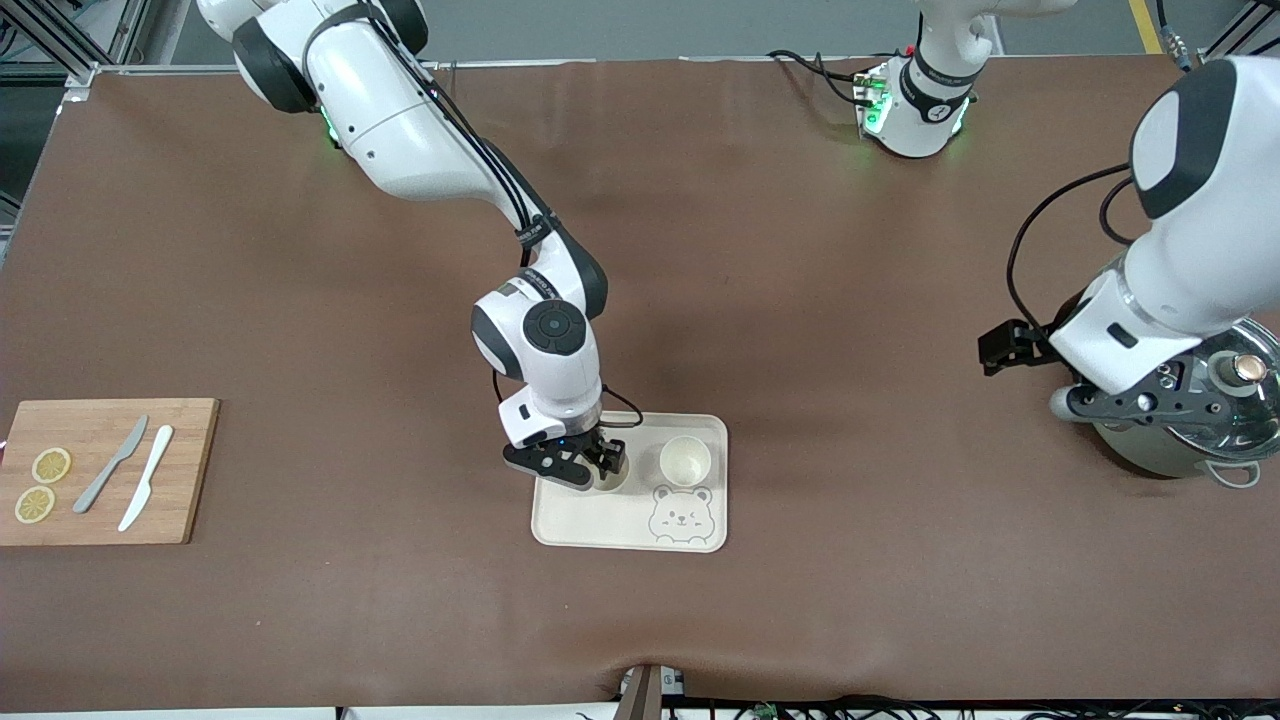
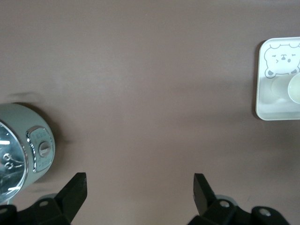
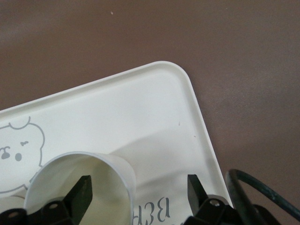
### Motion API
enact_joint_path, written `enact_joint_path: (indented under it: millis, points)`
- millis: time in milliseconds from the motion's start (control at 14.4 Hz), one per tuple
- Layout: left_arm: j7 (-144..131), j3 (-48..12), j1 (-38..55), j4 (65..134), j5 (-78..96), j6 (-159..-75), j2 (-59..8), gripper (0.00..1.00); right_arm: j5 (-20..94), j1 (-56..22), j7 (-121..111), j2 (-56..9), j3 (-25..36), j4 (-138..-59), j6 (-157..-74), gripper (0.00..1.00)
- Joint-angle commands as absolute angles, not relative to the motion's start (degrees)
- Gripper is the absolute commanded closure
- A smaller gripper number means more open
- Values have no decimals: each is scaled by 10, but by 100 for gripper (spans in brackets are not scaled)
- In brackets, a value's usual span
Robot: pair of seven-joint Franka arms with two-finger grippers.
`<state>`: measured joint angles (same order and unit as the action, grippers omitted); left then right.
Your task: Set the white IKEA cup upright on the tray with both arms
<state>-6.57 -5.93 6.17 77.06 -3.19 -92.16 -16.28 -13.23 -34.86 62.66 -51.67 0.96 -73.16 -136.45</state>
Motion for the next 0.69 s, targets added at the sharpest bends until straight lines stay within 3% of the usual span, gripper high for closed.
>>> enact_joint_path:
  millis: [0, 486, 624]
  points:
    - [-61, -59, 48, 804, -22, -911, -125, 0, -150, -350, 642, -525, 12, -717, -1363, 0]
    - [-48, -59, 37, 883, -18, -912, -38, 0, -147, -345, 628, -505, 11, -717, -1346, 0]
    - [-48, -59, 36, 904, -18, -913, -15, 0, -144, -345, 612, -488, 10, -716, -1304, 0]
